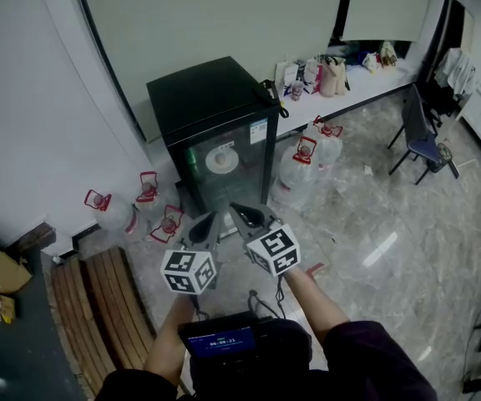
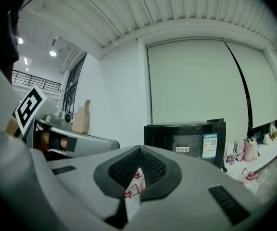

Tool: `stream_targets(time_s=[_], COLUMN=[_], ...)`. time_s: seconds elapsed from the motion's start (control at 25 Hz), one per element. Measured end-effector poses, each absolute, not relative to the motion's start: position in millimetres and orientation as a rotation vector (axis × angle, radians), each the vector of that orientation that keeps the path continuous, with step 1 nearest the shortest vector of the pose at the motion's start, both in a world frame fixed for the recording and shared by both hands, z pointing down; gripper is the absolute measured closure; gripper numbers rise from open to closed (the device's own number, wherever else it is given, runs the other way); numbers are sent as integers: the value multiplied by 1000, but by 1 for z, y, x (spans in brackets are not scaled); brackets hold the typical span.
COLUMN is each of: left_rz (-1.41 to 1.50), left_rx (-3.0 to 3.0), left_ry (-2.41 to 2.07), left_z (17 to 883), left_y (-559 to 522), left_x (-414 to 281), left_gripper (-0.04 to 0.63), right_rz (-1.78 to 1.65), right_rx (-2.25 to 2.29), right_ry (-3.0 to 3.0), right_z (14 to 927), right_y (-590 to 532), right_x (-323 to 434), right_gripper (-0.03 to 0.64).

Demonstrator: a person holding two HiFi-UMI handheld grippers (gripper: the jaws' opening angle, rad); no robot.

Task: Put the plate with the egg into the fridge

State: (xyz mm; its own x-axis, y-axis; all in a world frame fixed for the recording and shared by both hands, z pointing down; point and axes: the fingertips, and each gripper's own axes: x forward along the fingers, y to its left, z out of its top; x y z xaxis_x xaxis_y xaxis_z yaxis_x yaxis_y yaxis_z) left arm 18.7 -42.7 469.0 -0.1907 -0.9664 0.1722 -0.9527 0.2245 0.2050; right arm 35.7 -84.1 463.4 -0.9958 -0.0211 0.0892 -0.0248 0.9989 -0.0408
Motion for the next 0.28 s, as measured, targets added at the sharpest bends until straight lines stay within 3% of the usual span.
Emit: stream_targets(time_s=[0.28], left_rz=[-72], left_rx=[1802], left_ry=[-2235], left_z=[472], left_y=[-48], left_x=[19], left_gripper=[586], right_rz=[68], right_rx=[-5], right_ry=[-3040], right_z=[464], right_y=[-85], right_x=[33], right_gripper=[609])
